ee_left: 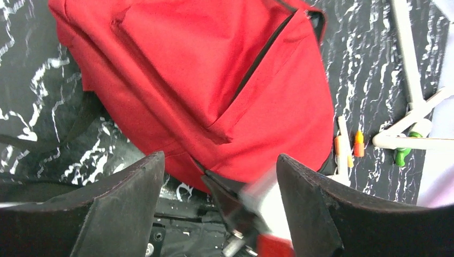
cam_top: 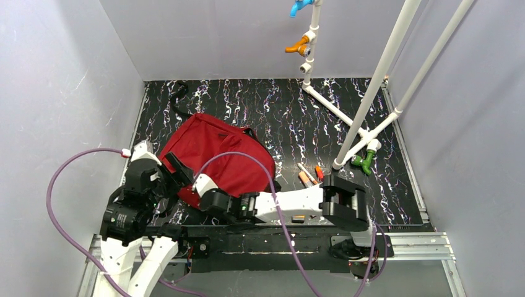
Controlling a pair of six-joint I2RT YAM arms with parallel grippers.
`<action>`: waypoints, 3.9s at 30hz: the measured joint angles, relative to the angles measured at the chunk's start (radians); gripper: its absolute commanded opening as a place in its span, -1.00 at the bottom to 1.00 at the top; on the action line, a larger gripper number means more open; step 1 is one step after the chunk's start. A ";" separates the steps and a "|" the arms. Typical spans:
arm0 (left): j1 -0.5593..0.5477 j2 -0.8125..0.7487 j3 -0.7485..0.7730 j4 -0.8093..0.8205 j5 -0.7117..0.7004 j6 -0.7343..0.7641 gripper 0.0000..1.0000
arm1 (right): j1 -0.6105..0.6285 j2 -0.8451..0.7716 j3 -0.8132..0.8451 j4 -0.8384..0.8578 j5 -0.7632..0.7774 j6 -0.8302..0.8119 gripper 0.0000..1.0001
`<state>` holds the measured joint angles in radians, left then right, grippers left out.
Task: Pack the student bag
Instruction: Zip the student bag at the center of the board.
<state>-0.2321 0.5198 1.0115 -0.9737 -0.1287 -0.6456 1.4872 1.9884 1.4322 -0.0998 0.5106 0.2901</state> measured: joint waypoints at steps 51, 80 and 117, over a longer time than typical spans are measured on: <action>-0.001 -0.084 -0.611 0.244 0.203 -0.429 0.29 | -0.225 -0.201 -0.394 0.434 -0.514 0.244 -0.37; -0.016 0.000 -0.536 0.258 -0.120 -0.349 -1.00 | -0.254 -0.803 -0.764 0.359 -0.356 0.284 -0.97; -0.494 0.156 -0.377 0.547 0.457 0.395 0.44 | -0.461 -0.731 -0.735 0.405 -0.596 0.441 -0.97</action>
<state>-0.7265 0.6762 0.6350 -0.4263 0.3279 -0.2508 1.0264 1.2572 0.6975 0.3054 -0.0853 0.7307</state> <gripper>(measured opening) 0.784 0.033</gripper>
